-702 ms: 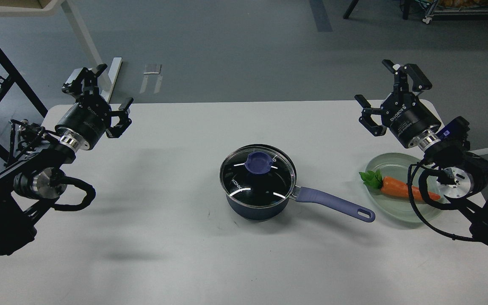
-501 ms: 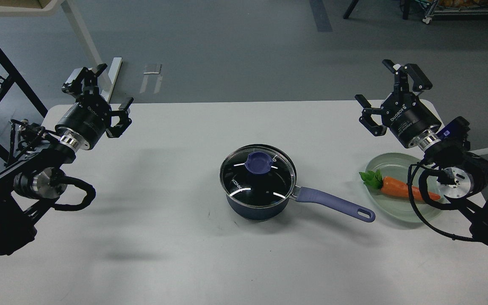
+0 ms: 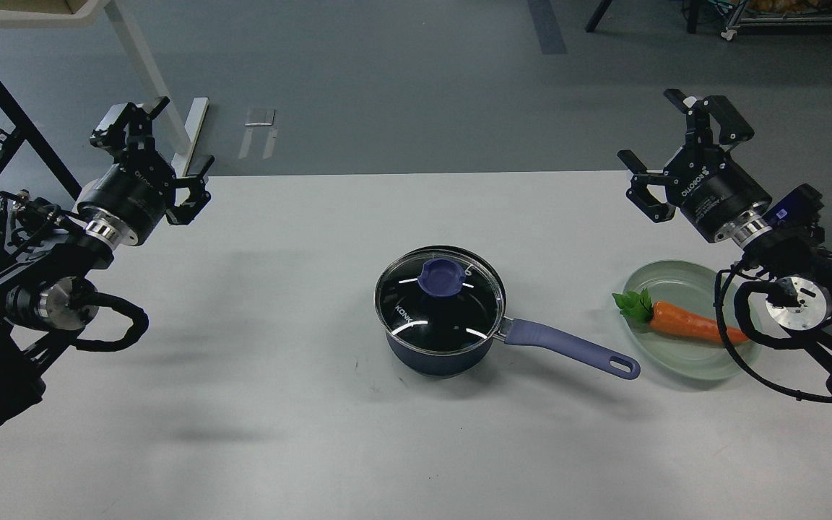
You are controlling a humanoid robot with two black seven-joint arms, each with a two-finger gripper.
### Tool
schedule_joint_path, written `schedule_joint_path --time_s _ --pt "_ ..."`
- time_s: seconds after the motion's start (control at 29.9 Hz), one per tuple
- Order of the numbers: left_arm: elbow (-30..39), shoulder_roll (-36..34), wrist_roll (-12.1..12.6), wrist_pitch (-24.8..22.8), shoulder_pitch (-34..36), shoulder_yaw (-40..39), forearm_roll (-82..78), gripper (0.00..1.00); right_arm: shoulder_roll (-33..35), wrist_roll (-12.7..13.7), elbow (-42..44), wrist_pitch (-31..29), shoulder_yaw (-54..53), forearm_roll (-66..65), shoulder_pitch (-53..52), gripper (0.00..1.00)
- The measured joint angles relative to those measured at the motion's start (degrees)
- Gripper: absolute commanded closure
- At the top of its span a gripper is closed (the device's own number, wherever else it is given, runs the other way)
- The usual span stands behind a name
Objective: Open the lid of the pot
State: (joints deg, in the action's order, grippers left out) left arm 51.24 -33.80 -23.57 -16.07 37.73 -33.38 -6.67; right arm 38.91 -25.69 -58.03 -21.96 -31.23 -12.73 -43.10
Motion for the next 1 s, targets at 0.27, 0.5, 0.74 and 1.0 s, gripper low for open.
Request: schedule_joint_path --time_s 0.27,0.5,0.74,1.0 --pt "0.4 0.3 -0.1 0.0 0.1 0.0 0.0 0.01 12.0 0.0 -13.8 -0.1 0.4 -22.1 -5.9 0.0" --pt "0.7 0.3 -0.1 0.2 0.2 0.0 0.0 0.01 17.7 -0.5 -25.2 0.0 2.4 -49.4 -8.5 0.01" --pt "0.8 0.1 -0.2 0.2 0.3 0.0 -0.1 0.01 17.3 -2.2 -30.2 0.4 15.6 -70.0 -17.9 0.01" --pt "1.0 0.1 -0.3 0.2 0.4 0.0 0.0 0.01 13.0 -2.3 -30.9 2.7 32.0 -87.0 -28.4 0.01"
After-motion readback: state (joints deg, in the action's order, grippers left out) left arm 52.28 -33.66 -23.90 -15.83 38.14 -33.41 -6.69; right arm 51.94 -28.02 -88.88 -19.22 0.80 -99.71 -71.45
